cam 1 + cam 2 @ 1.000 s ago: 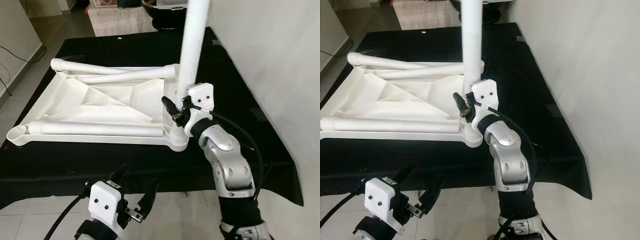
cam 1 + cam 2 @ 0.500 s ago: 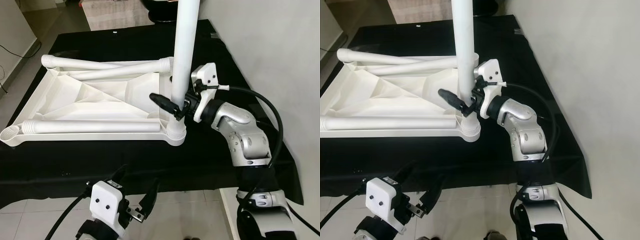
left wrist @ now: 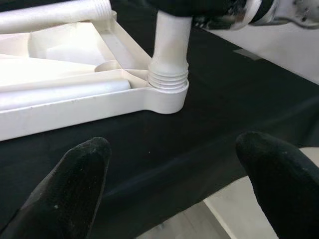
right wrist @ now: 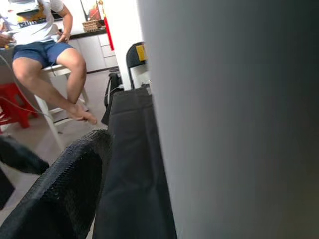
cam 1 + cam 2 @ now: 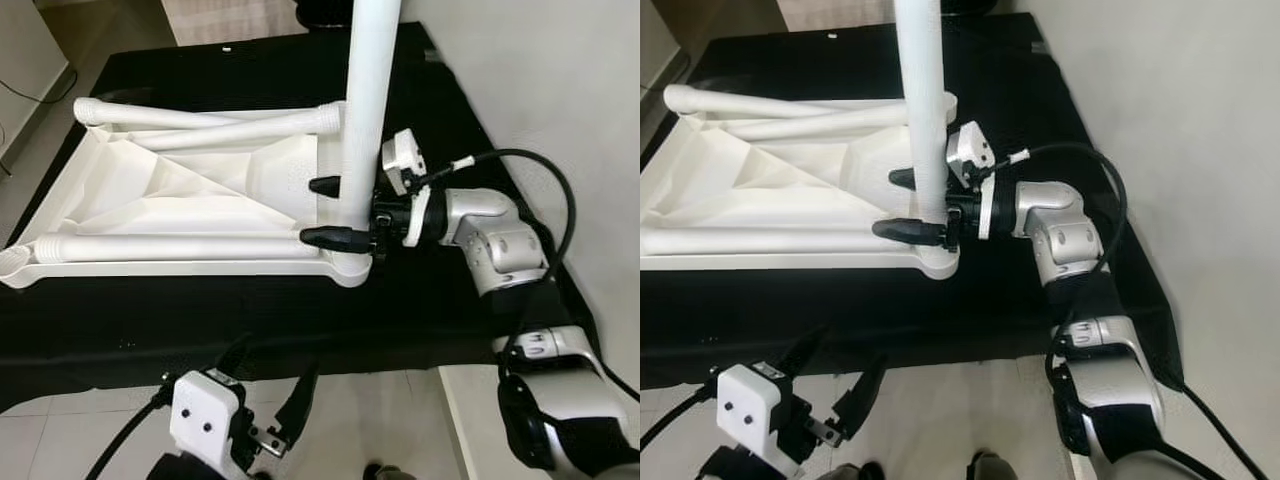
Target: Building children table
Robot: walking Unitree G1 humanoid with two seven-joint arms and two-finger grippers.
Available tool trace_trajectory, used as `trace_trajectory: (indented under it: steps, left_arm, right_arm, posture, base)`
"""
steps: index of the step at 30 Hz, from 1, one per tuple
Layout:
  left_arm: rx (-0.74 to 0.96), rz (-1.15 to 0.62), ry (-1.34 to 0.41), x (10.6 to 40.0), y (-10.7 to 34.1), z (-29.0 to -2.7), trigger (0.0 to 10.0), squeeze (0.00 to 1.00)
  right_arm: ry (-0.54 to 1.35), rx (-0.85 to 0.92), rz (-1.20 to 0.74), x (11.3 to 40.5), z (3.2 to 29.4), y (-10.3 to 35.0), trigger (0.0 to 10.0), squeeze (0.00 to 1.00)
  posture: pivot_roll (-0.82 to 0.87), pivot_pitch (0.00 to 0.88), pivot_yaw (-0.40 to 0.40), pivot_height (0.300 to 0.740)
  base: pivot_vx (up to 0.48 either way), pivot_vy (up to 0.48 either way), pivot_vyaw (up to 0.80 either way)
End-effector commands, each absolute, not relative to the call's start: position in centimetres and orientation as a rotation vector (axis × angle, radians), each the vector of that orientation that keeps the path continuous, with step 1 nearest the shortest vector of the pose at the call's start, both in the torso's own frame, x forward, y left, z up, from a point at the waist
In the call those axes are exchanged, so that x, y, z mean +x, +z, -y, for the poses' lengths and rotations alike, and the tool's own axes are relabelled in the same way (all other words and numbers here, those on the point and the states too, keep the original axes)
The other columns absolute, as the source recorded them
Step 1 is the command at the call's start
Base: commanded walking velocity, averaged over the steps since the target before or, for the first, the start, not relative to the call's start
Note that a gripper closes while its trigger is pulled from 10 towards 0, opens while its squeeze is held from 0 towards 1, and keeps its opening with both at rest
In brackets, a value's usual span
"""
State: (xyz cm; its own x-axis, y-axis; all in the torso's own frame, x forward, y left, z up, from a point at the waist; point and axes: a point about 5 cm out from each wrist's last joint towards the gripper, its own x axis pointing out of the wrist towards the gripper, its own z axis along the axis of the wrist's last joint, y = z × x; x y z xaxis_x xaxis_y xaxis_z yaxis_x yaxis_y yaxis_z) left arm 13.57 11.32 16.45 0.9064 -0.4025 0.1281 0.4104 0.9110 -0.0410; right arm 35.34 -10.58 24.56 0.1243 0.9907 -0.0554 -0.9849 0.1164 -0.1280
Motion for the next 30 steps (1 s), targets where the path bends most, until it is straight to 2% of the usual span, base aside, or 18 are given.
trace_trajectory:
  steps: [1, 2, 3, 4, 9, 16, 20, 22, 24, 25, 26, 27, 28, 29, 30]
  left_arm:
    - [-0.065, 0.091, -0.428, 13.2, 16.3, -11.4, 10.0, 0.0]
    - [-0.056, 0.092, -0.444, 13.2, 16.5, -11.4, 10.0, 0.0]
    - [-0.056, 0.092, -0.444, 13.2, 16.5, -11.4, 10.0, 0.0]
    - [-0.041, 0.104, -0.442, 13.5, 16.8, -11.5, 10.0, 0.0]
    - [0.018, 0.159, -0.439, 15.2, 17.6, -11.7, 10.0, 0.0]
    - [0.016, 0.15, -0.455, 15.2, 17.4, -11.7, 10.0, 0.0]
    - [0.015, 0.148, -0.451, 15.3, 17.3, -11.6, 10.0, 0.0]
    - [0.016, 0.147, -0.45, 15.4, 17.3, -11.6, 10.0, 0.0]
    - [0.016, 0.146, -0.448, 15.5, 17.3, -11.7, 10.0, 0.0]
    - [0.016, 0.146, -0.448, 15.5, 17.3, -11.7, 10.0, 0.0]
    - [0.014, 0.149, -0.443, 15.6, 17.4, -11.8, 10.0, 0.0]
    - [0.014, 0.149, -0.443, 15.6, 17.4, -11.8, 10.0, 0.0]
    - [0.011, 0.153, -0.443, 15.9, 17.4, -11.8, 10.0, 0.0]
    - [0.009, 0.154, -0.444, 16.1, 17.4, -11.8, 10.0, 0.0]
    - [0.008, 0.155, -0.454, 16.3, 17.3, -11.7, 10.0, 0.0]
  right_arm:
    - [1.545, -0.159, 0.033, 34.9, 8.6, 24.0, 10.0, 0.0]
    - [1.552, -0.165, 0.031, 35.1, 8.5, 24.0, 4.2, 0.0]
    - [1.552, -0.165, 0.031, 35.1, 8.5, 24.0, 4.2, 0.0]
    - [1.554, -0.166, 0.031, 35.3, 8.6, 24.2, 0.0, 0.0]
    - [1.565, -0.182, 0.026, 35.9, 8.9, 24.6, 0.0, 0.0]
    - [1.544, -0.25, 0.034, 35.9, 10.0, 24.7, 0.0, 0.0]
    - [1.301, -0.249, 0.013, 35.5, 11.2, 23.8, 0.0, 0.0]
    - [1.266, -0.242, -0.001, 35.5, 11.3, 23.5, 0.0, 0.0]
    - [0.862, -0.131, -0.047, 34.3, 10.4, 21.1, 0.0, 0.0]
    - [0.862, -0.131, -0.047, 34.3, 10.4, 21.1, 0.0, 0.0]
    - [0.723, -0.115, -0.108, 31.1, 9.3, 18.2, 0.0, 0.0]
    - [0.723, -0.115, -0.108, 31.1, 9.3, 18.2, 0.0, 0.0]
    - [0.618, -0.072, -0.158, 28.6, 8.6, 16.7, 0.0, 0.0]
    - [0.589, -0.047, -0.183, 27.2, 8.2, 16.1, 0.0, 0.0]
    - [0.557, -0.041, -0.171, 26.9, 7.9, 16.0, 0.0, 0.0]
  posture:
    - [0.09, 0.289, 0.051, 0.74]
    - [0.09, 0.297, 0.053, 0.74]
    - [0.09, 0.297, 0.053, 0.74]
    - [0.09, 0.304, 0.052, 0.74]
    - [0.08, 0.31, 0.051, 0.74]
    - [0.06, 0.31, 0.061, 0.74]
    - [0.02, 0.305, 0.048, 0.74]
    - [0.02, 0.305, 0.048, 0.74]
    - [0.01, 0.31, 0.043, 0.74]
    - [0.01, 0.31, 0.043, 0.74]
    - [-0.03, 0.321, 0.066, 0.74]
    - [-0.03, 0.321, 0.066, 0.74]
    - [-0.03, 0.323, 0.076, 0.74]
    - [-0.03, 0.323, 0.076, 0.74]
    - [-0.04, 0.307, 0.086, 0.74]
  base:
    - [0.0, 0.0, 0.0]
    - [0.0, 0.0, 0.0]
    - [0.0, 0.0, 0.0]
    - [0.0, 0.0, 0.0]
    - [0.0, 0.0, 0.0]
    - [0.0, 0.0, 0.0]
    - [0.0, 0.0, 0.0]
    - [0.0, 0.0, 0.0]
    - [0.0, 0.0, 0.0]
    - [0.0, 0.0, 0.0]
    - [0.0, 0.0, 0.0]
    - [0.0, 0.0, 0.0]
    - [0.0, 0.0, 0.0]
    - [0.0, 0.0, 0.0]
    - [0.0, 0.0, 0.0]
